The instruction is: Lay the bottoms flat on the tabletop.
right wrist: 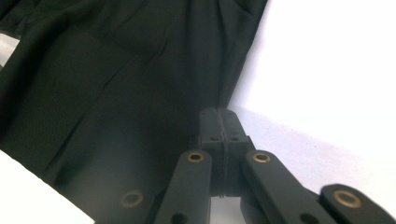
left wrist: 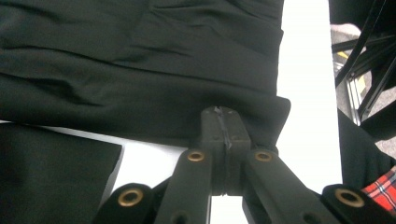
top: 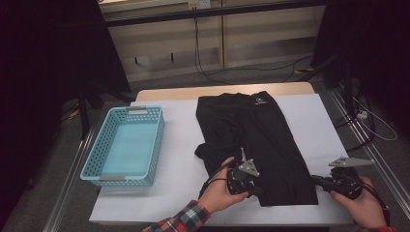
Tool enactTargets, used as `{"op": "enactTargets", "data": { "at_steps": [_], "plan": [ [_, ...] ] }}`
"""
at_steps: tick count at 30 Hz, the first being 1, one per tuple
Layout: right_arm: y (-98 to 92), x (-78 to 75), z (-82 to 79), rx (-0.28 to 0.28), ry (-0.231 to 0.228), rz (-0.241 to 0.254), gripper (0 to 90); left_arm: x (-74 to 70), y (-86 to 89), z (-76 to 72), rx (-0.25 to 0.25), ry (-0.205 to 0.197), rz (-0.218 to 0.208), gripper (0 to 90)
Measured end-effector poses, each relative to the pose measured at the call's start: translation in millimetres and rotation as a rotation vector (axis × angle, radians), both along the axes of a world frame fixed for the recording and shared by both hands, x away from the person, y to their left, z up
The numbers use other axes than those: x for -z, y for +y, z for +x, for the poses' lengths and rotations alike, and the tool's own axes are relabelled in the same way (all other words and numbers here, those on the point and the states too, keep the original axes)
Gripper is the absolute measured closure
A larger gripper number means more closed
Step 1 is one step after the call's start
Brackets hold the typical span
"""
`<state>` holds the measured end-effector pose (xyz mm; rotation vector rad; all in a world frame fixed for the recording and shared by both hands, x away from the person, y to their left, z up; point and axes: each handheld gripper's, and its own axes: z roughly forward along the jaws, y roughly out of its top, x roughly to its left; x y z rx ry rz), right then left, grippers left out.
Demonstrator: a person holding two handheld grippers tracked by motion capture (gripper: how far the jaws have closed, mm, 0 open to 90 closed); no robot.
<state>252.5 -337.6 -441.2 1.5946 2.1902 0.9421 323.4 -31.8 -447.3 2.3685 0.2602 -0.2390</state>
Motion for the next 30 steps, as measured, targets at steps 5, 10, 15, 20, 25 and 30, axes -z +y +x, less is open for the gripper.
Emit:
{"op": "enactTargets", "data": {
  "at_steps": [5, 10, 15, 20, 25, 30],
  "plan": [
    [0.6, 0.3, -1.0, -0.010, 0.012, -0.005, 90.0, -4.7, 11.7, -1.7, 0.001, 0.040, 0.023, 90.0],
    [0.1, -1.7, -5.8, -0.011, 0.016, -0.005, 90.0, -4.0, 21.6, -3.4, 0.019, 0.054, 0.036, 90.0],
    [-4.2, -1.5, -13.8, -0.006, 0.010, -0.006, 90.0, -12.3, 23.7, -1.4, 0.001, 0.000, 0.002, 90.0],
    [-5.4, -5.6, -8.8, -0.006, -0.035, -0.002, 79.5, -19.3, 35.4, 14.4, -0.067, -0.012, -0.029, 67.3],
    [-1.3, -9.3, 16.3, 0.019, -0.115, -0.021, 62.6, -25.1, 47.1, 27.6, -0.134, -0.051, -0.049, 50.2],
    [0.0, -1.8, 42.7, 0.053, -0.098, 0.028, 57.5, -26.4, 60.4, 38.7, -0.210, -0.098, -0.056, 36.1]
  ]
}}
